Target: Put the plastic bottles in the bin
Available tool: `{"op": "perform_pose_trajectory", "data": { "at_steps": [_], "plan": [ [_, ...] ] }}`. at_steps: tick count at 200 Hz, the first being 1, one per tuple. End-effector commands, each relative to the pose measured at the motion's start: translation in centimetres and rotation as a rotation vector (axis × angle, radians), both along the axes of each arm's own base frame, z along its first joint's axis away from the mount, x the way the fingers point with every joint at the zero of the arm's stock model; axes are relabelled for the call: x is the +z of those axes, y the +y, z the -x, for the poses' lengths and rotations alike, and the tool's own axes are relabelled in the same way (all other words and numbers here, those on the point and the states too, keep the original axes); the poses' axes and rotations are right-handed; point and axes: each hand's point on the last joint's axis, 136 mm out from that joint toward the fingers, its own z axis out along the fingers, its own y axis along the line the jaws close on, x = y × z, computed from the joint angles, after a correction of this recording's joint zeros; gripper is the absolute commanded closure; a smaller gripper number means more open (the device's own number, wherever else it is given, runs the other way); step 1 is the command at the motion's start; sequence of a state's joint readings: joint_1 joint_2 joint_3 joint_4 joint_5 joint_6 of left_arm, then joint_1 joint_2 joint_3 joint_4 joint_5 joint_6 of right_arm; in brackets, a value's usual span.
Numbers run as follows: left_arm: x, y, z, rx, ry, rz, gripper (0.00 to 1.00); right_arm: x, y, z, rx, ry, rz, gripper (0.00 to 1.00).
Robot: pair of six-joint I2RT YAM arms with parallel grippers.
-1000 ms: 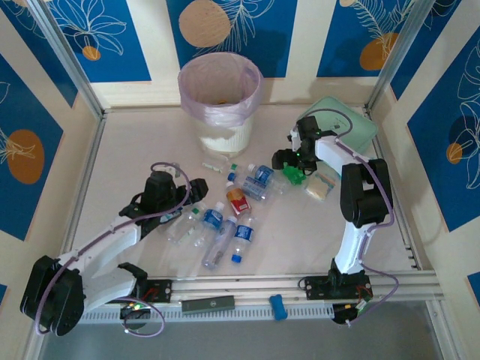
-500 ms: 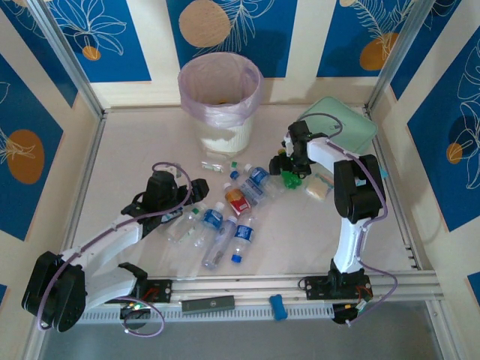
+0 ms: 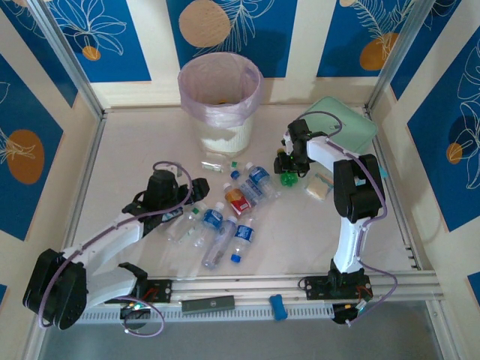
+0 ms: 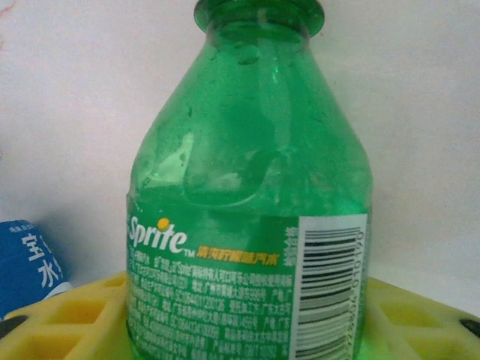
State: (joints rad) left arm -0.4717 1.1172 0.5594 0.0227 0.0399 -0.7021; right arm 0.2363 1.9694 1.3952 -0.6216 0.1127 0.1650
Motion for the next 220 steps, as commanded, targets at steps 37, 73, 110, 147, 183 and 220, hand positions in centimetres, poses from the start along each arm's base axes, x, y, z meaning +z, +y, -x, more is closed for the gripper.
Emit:
{"op": "perform_pose_trajectory", "data": {
  "at_steps": [37,73,110,147,183,220],
  "plan": [
    [1.7,-0.6,-0.9,-0.007,-0.055,0.017,0.00,4.3,0.5,-0.9,0.002,-0.083,-0.057,0.50],
    [1.4,-1.0,-1.4,-0.020,-0.067,0.019,0.00,9.1,1.0,-0.9,-0.009,-0.154,-0.131,0.50],
    [1.4,-1.3,-1.7,-0.039,-0.085,0.024,0.00,15.8,2.3,-1.0,-0.021,-0.280,-0.250,0.51],
    [1.2,0.2,-1.6,-0.007,-0.099,0.020,0.00,23.4,4.0,-1.6,-0.036,-0.433,-0.395,0.50],
    [0.3,3.8,-1.1,0.094,-0.079,0.038,0.00,30.3,6.6,-2.3,-0.017,-0.558,-0.546,0.50],
    [-0.3,7.1,-0.2,0.193,-0.081,0.063,0.00,35.3,10.1,-4.2,0.018,-0.675,-0.646,0.50]
  ]
}}
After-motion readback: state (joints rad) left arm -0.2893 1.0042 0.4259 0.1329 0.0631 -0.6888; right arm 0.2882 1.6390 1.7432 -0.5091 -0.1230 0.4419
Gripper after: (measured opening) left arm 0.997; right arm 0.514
